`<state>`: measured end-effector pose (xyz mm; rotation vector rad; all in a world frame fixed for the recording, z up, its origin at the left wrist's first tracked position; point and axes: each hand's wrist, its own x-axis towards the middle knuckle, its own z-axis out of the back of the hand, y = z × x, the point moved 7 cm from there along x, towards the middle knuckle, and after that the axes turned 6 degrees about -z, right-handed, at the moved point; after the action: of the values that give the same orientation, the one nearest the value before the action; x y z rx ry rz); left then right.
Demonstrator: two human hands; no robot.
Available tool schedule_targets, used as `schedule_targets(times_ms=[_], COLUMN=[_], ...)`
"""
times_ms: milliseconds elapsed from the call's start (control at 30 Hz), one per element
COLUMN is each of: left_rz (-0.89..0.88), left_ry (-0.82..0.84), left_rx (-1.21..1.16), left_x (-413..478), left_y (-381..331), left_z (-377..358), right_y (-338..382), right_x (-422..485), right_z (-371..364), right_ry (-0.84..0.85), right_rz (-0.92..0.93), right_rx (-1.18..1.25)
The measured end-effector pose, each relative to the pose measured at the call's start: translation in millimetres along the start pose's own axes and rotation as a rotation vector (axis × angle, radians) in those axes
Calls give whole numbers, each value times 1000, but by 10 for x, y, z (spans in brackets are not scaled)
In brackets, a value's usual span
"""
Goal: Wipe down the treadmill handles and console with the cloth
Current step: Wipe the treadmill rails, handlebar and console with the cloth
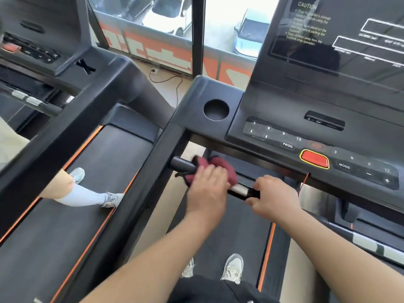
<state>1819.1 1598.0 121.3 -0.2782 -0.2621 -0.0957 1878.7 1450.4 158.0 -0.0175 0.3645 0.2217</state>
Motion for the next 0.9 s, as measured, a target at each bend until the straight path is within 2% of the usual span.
schedule_targets(times_ms=[67, 133, 233, 300, 333, 367, 433, 467, 533, 633, 733, 800, 900], left_rz=[-236, -349, -165, 58, 134, 148, -24, -146, -203, -10, 167, 84, -245], left_ry=[-39, 3, 8, -30, -28, -23, -18, -21, 6, 66, 29, 16, 22], left_rx=[-68, -54, 118, 205, 174, 121, 11, -7, 20, 205, 254, 156, -3], left_x=[-104, -60, 82, 25, -35, -73, -113, -119, -57, 32, -30, -63, -146], left_y=[-173, 111, 739, 748, 575, 336, -136, -201, 105, 753, 581, 99, -189], left_z=[-51, 44, 237, 274, 183, 65, -60, -58, 69, 220, 164, 24, 6], right_y=[1, 8, 15, 12, 15, 20, 21, 30, 40, 33, 30, 16, 17], right_x=[-4, -10, -9, -8, -4, 1, 6, 4, 2, -15, -13, -10, 3], right_z=[4, 0, 8, 29, 34, 36, 58, 71, 80, 82, 83, 67, 70], right_ry=[-5, -14, 3, 16, 25, 34, 39, 36, 29, 34, 22, 37, 23], right_rz=[9, 13, 4, -3, -4, -5, -2, 5, 10, -3, -4, -19, -6], right_rx=[15, 11, -13, -10, -11, -15, -26, -28, -40, -33, -27, -21, -17])
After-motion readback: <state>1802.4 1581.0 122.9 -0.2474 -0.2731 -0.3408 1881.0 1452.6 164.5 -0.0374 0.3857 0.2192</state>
